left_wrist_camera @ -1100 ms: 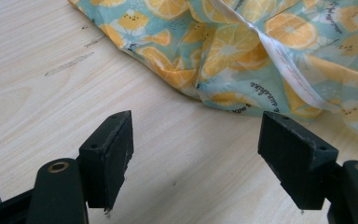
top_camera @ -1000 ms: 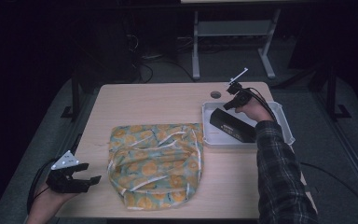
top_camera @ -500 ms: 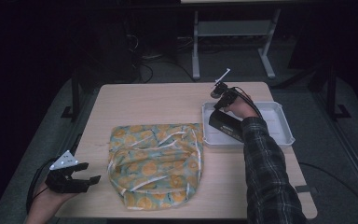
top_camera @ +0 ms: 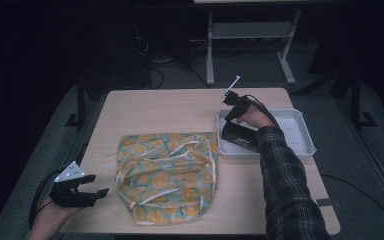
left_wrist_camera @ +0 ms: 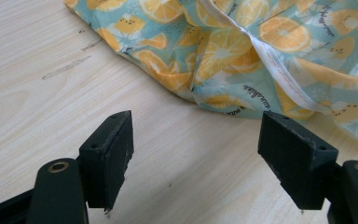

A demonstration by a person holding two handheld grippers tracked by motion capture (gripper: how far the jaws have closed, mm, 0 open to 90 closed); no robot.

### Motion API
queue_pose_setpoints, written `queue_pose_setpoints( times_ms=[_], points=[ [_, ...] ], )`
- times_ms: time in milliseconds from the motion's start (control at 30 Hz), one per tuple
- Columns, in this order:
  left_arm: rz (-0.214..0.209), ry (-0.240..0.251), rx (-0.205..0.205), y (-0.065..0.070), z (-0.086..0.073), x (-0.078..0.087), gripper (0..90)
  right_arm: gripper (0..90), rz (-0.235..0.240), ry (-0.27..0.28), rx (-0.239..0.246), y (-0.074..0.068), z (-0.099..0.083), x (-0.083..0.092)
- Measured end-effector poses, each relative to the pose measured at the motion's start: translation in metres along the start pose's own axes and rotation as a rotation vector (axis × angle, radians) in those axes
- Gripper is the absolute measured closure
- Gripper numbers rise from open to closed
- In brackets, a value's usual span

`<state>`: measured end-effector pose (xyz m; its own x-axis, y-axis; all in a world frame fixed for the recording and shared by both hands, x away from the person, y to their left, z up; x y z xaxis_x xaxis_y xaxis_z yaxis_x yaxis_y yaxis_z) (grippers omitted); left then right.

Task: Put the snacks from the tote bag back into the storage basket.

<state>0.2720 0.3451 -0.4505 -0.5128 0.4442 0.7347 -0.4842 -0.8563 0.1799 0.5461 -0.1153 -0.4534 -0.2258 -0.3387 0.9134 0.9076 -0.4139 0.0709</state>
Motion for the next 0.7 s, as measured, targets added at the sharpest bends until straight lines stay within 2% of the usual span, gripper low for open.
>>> queue_pose_setpoints(
  times_ms=[200,700],
  points=[
    [-0.001,-0.003,0.002,0.000,0.000,-0.001,26.2,89.7,0.040,0.002,0.048,-0.011,0.004,-0.002],
    [-0.002,-0.010,-0.004,0.001,0.000,-0.002,26.3,89.7,0.131,-0.005,0.107,-0.031,0.007,-0.002]
  ],
)
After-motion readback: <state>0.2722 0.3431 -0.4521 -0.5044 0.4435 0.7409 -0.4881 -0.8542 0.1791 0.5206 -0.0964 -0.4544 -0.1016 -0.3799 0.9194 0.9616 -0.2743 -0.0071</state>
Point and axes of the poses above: each handheld gripper's, and its own axes: x roughly backward along the jaws, z roughly out of its top, y roughly to its right, the point moved 5 cm from there along -x, roughly forward along the jaws, and after that the axes turned 14 degrees about x, right-handed, at the moved point
